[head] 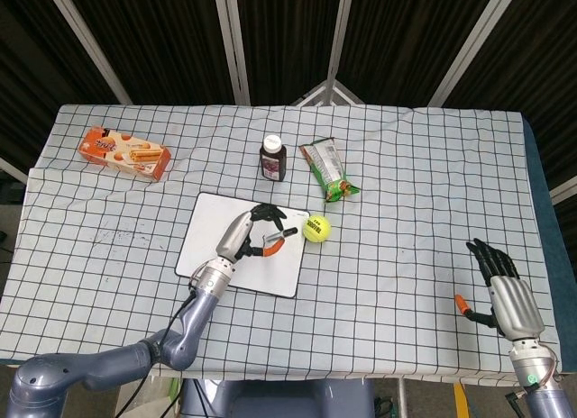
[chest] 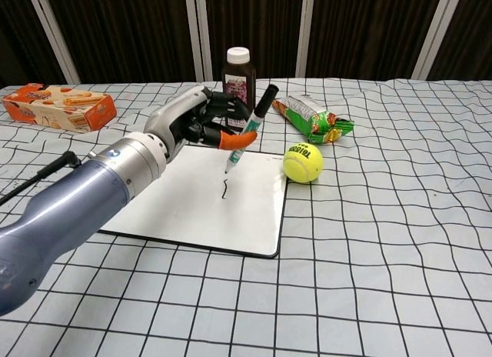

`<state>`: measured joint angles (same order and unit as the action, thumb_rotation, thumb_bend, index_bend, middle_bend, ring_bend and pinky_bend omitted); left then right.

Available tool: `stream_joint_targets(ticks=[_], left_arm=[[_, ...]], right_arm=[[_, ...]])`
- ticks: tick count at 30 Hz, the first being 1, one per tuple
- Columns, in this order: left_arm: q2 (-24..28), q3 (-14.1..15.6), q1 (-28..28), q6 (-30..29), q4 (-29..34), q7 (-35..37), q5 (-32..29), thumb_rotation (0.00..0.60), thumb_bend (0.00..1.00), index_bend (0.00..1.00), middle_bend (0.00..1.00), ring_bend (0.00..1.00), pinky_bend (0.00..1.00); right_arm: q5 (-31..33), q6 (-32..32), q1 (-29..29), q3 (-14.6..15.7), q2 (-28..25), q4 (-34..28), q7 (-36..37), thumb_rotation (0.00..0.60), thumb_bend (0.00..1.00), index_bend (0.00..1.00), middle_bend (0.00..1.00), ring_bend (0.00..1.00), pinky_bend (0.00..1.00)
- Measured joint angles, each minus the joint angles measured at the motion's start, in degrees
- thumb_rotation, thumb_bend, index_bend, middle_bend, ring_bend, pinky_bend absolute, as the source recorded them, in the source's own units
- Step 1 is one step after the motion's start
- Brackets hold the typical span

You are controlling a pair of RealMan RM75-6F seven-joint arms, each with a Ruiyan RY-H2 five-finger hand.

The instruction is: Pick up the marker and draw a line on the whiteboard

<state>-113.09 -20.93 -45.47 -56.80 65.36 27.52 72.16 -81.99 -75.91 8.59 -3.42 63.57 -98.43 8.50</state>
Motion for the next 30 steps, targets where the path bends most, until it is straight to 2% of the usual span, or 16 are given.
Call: stream_joint_targets(ticks=[10, 19, 30], left_arm=[[0.83, -0.84, -3.25, 3.27, -5.45, -2.67, 0.16, 0.600, 0.53, 0.72, 0.33, 0.18, 0.28], [-0.88, -0.45, -5.29, 5.64, -10.59, -2.23, 0.12, 0.600, 0.53, 0.72, 0.33, 0.18, 0.28], [-3.27, -0.38, -6.41, 6.20, -12.55, 0.26, 0.07, 0.600, 0.53, 0.72, 0.33, 0.18, 0.28]], right_arm=[[0.19, 0.42, 0.11, 0.01, -0.13, 0.01, 0.35, 0.600, 0.33, 0.00, 0.00, 0.00, 0.00], [0.30, 0.82, 0.23, 0.05, -0.27, 0.02, 0.78, 0.600, 0.33, 0.00, 0.00, 0.00, 0.00], [0.36, 0.91, 0.25, 0.04, -0.37, -0.08, 0.97, 0.600, 0.33, 0.00, 0.00, 0.00, 0.00]])
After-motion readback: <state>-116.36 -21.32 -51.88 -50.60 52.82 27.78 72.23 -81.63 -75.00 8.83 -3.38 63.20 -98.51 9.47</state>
